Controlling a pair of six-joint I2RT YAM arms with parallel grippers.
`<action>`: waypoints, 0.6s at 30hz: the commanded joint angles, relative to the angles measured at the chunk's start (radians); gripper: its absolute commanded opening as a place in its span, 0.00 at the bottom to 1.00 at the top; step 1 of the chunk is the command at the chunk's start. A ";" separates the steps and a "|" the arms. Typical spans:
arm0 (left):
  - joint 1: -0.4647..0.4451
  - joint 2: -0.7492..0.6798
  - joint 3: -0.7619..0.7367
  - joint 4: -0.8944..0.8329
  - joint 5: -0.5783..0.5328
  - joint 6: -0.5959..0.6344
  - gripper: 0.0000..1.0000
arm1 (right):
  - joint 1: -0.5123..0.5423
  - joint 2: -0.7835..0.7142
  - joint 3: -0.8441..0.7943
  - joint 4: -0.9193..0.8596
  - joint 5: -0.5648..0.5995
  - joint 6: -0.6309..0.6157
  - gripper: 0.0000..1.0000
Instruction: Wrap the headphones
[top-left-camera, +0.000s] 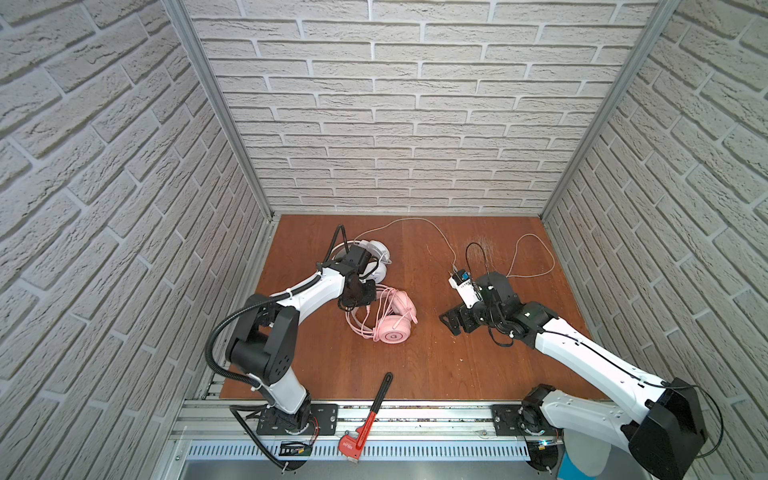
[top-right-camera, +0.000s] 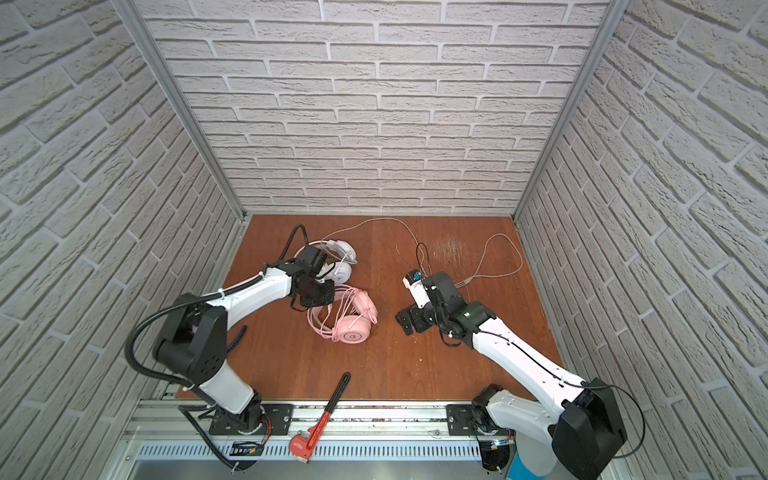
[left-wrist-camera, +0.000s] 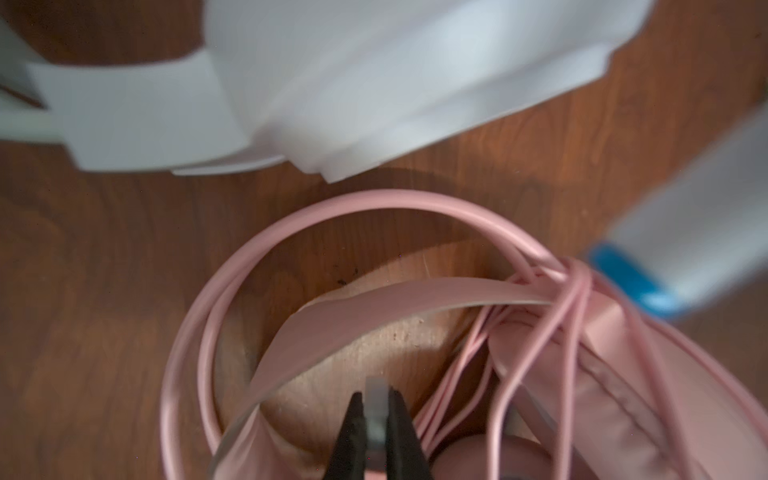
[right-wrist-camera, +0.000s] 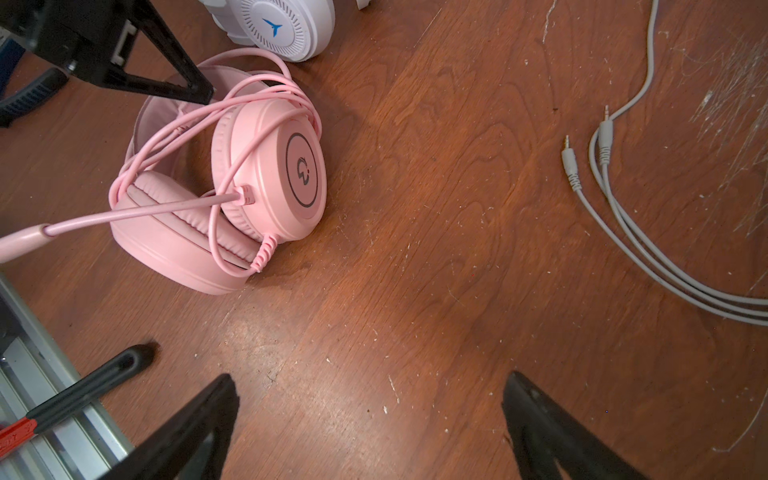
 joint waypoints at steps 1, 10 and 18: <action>-0.027 0.071 0.054 -0.080 -0.028 0.030 0.00 | -0.004 -0.003 0.016 -0.006 -0.008 -0.015 1.00; -0.086 0.151 0.175 -0.258 -0.152 0.027 0.09 | -0.004 0.008 0.020 -0.004 -0.012 -0.019 1.00; -0.090 0.067 0.169 -0.289 -0.167 -0.006 0.32 | -0.004 0.016 0.019 0.003 -0.018 -0.019 1.00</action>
